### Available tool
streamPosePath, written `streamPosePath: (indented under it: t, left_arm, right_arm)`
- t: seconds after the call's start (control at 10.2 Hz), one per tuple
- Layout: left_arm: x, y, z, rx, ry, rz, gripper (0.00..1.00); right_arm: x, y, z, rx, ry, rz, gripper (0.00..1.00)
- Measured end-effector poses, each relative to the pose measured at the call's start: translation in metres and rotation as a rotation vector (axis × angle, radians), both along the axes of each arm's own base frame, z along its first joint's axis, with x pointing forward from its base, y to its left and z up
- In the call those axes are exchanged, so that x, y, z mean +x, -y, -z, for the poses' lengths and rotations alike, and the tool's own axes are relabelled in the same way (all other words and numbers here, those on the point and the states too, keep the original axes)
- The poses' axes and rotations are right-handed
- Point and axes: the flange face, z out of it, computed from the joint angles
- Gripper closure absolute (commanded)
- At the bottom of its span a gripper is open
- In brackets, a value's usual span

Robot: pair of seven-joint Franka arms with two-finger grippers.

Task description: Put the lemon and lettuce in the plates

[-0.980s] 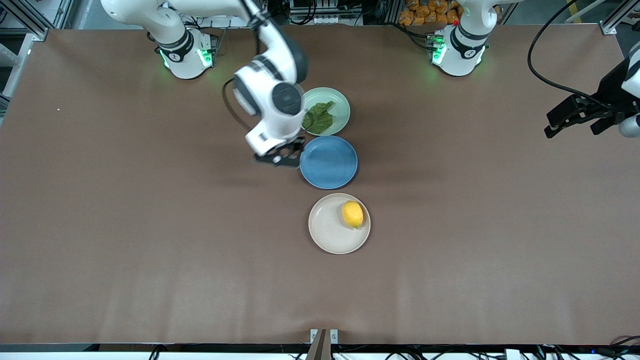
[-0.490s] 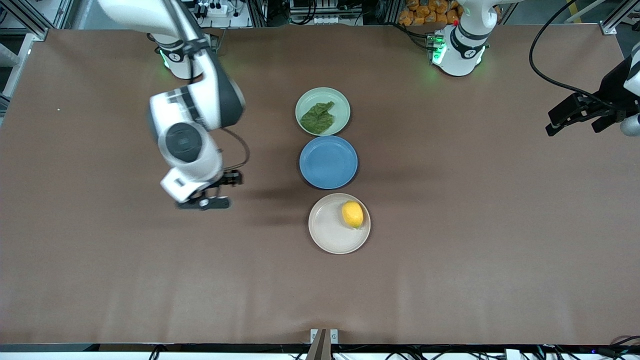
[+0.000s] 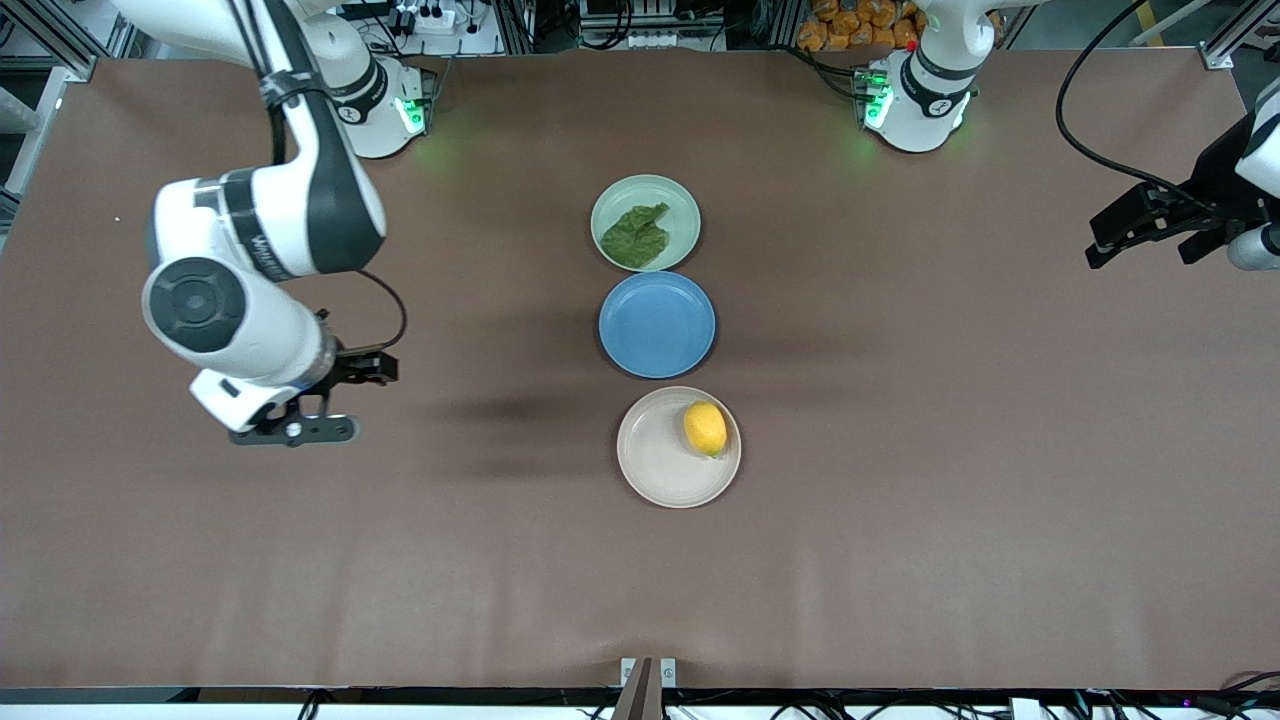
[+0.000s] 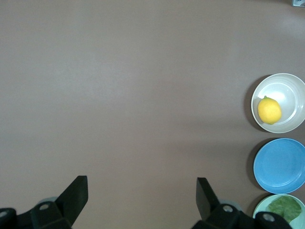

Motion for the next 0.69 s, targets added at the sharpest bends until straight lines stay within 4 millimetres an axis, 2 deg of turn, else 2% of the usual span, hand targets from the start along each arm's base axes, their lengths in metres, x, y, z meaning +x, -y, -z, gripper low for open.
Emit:
streamPosePath:
  t: [0.29,0.59,0.69]
  left_arm:
    - [-0.001,0.000,0.001,0.001,-0.008,0.001,0.00]
    - [-0.001,0.001,0.001,0.001,-0.012,0.004,0.00]
    - [-0.001,0.002,0.001,0.001,-0.012,0.006,0.00]
  right_arm:
    - [0.013,0.049,-0.022,0.014,0.012,0.002,0.00]
    - [0.014,0.135,-0.060,0.054,0.041,0.065,0.00]
    - [0.009,0.154,-0.075,0.063,0.056,0.085,0.00]
